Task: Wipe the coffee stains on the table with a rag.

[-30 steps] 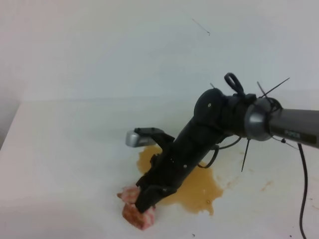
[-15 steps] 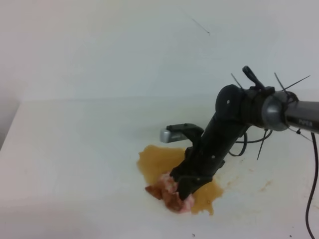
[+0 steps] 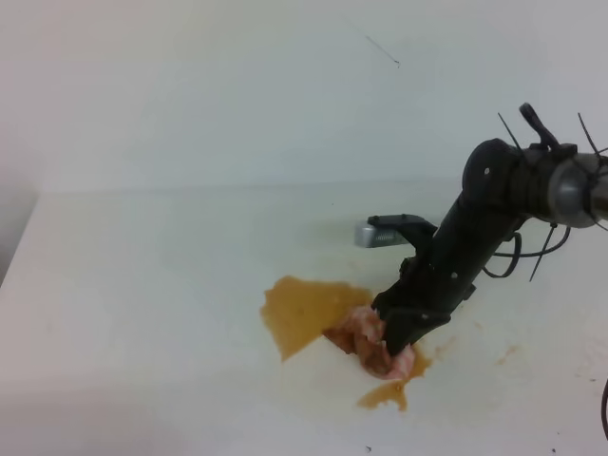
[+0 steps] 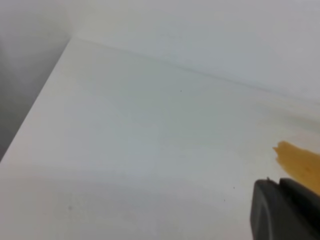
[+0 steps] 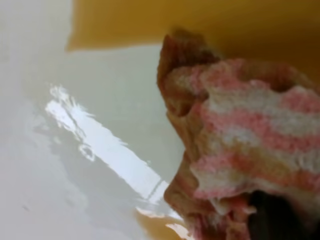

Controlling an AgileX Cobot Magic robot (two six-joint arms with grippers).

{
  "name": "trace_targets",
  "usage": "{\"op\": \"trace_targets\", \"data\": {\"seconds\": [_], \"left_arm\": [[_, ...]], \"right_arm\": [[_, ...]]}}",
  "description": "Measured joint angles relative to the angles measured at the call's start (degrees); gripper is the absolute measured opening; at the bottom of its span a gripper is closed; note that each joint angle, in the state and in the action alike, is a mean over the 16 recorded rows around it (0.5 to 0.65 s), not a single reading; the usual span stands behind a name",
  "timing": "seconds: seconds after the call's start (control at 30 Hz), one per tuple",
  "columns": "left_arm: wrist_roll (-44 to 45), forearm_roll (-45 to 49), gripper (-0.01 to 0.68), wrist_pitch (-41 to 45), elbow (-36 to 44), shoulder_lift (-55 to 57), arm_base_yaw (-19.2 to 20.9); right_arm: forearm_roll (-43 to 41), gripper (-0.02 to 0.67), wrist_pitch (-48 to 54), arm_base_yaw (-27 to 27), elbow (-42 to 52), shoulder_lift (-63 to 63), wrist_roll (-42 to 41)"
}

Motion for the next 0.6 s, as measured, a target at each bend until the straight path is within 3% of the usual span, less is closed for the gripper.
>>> {"op": "trace_targets", "data": {"seconds": [0.37, 0.6], "left_arm": [[0.00, 0.00, 0.000, 0.00, 0.00, 0.00, 0.00], [0.00, 0.00, 0.000, 0.00, 0.00, 0.00, 0.00]], "right_arm": [[5.53, -0.002, 5.78, -0.07, -4.00, -5.01, -7.01], [7.21, -0.001, 5.05, 1.86, -0.10, -10.06, -9.98]]}}
